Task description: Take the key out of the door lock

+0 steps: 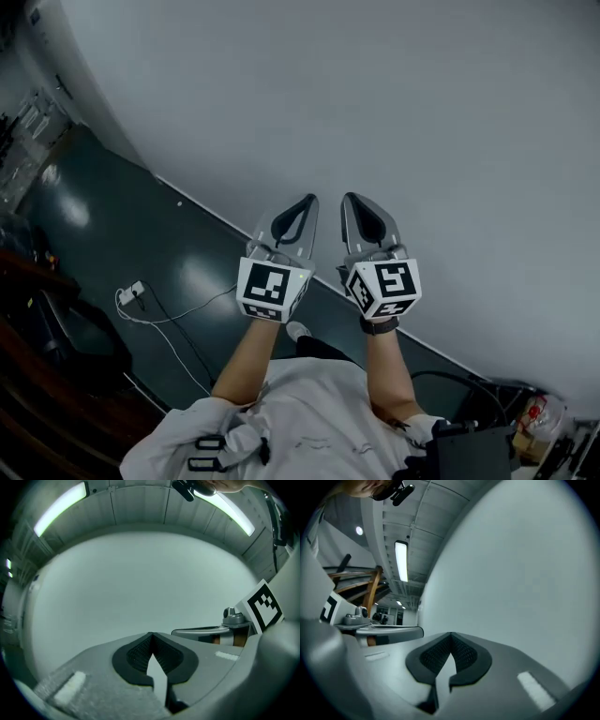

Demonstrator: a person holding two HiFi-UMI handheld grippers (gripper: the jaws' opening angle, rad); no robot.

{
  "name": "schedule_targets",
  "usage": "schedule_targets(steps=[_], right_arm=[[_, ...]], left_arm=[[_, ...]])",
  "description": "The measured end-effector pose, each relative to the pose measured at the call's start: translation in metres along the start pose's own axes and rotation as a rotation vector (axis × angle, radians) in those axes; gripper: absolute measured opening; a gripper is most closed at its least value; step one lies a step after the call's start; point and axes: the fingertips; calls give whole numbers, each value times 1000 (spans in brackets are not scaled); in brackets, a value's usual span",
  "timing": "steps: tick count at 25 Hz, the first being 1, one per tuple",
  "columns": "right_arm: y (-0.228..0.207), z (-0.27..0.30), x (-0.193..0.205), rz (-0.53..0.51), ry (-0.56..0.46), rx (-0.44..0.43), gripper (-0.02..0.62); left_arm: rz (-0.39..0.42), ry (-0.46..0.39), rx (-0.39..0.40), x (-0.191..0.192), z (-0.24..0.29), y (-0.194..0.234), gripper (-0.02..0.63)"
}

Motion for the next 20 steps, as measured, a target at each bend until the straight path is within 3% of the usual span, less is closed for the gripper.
schedule_targets(steps=[7, 11, 16, 20], right_arm=[[120, 88, -11, 141, -41, -433, 2], [191, 115, -6, 200, 14, -673, 3], [253, 121, 3, 157, 50, -846, 5], [284, 116, 17, 162, 65, -942, 5]], left_arm=[[57, 50, -369, -9, -69, 114, 2], [76, 64, -586, -17, -121, 157, 2], [115, 31, -804, -29, -179, 183, 2], [97, 46, -891, -17, -205, 194, 2]])
Point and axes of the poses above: the fingertips, and each gripper's own axes: z forward along the fingers, y to its left, x out of its underside, and after that the axes turned 5 degrees about x, right-handed
